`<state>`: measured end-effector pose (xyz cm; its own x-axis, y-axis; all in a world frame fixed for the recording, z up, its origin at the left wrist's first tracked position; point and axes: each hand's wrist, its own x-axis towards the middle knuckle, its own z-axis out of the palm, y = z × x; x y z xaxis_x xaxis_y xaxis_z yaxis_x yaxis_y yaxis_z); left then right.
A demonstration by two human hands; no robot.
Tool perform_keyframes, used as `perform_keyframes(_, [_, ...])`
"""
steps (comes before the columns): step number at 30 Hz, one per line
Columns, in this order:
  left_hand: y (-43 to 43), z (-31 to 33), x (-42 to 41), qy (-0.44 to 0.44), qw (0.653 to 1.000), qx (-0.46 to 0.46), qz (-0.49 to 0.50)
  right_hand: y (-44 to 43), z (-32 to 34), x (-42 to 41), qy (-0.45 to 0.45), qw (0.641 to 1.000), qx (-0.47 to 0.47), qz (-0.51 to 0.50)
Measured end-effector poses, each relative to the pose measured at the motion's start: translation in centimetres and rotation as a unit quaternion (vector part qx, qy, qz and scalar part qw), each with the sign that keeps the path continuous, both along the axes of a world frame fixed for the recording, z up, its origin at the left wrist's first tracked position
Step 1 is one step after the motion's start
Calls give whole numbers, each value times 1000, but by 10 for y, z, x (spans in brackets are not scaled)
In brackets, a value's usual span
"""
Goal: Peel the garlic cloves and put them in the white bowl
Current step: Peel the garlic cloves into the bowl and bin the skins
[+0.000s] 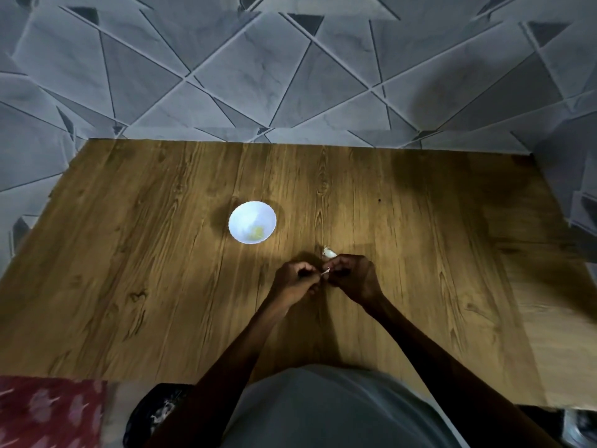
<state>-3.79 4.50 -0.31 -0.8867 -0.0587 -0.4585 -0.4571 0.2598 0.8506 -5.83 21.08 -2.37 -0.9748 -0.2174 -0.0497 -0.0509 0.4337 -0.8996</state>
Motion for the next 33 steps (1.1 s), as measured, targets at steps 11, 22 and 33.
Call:
perform_keyframes(11, [-17,13,-6,34,987,-73,-141,-6,22,2,46,997,22,57])
perform_keyframes(22, [-17,11,0,-24,995,84,-52,-1,24,2,44,995,-60,69])
perform_keyframes(33, [-14,19,-2,-179,949,254,53,2,27,1,12,977,-198,76])
